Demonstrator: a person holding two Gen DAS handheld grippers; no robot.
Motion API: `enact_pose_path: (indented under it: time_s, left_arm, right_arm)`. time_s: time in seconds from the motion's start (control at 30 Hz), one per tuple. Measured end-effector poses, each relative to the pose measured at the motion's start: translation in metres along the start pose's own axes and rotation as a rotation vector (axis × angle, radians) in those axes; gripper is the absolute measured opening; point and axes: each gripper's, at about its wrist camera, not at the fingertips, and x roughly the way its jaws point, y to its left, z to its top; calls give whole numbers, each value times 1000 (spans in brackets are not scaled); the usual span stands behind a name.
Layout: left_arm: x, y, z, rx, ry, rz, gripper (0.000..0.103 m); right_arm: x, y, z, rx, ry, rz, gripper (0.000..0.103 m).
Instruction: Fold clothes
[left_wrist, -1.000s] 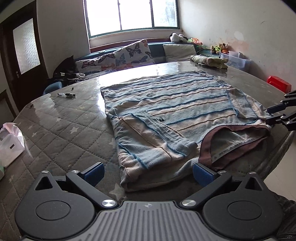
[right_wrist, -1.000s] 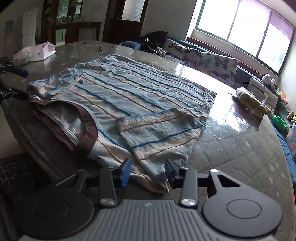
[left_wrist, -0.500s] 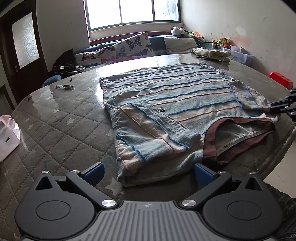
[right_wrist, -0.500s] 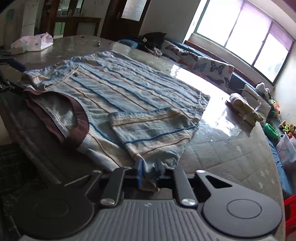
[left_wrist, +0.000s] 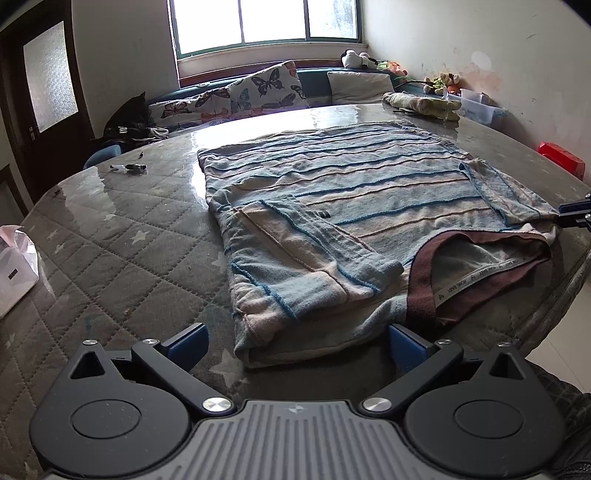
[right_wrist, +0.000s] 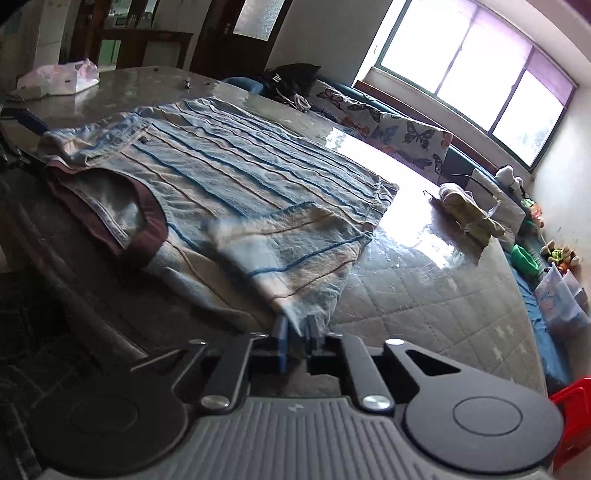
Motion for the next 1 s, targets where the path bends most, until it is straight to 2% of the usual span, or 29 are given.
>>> enact_pose_path:
  time_s: [0.13, 0.23, 0.37, 0.5, 0.6, 0.77, 0.83, 1.0]
  left_arm:
    - [-1, 0, 1, 1, -3, 6, 103]
    - [-3, 0, 2, 3, -9, 9, 103]
    - [-5, 0, 3, 4, -21, 10, 103]
    - [-7, 3, 2, 5, -13, 28, 103]
    - [-10, 7, 0, -2, -10, 46, 103]
    - [-12, 17, 1, -44, -20, 85, 103]
    - [-12, 21, 3, -62, -29, 104, 103]
    - [-7, 23, 1, -10, -11, 179, 103]
  right_arm:
    - [-7, -5, 1, 22, -10, 13, 15]
    - [-8, -13, 3, 83, -44, 21, 15]
    - [6, -16, 5, 131, -43, 30, 15]
    - [15, -15, 3, 115, -12, 41, 15]
    - [13, -16, 6, 115, -33, 50, 16]
    - [19, -17, 18, 130, -68, 63, 21]
    - [25, -15, 20, 135, -65, 72, 26]
    - [34, -10, 20, 138, -50, 87, 28]
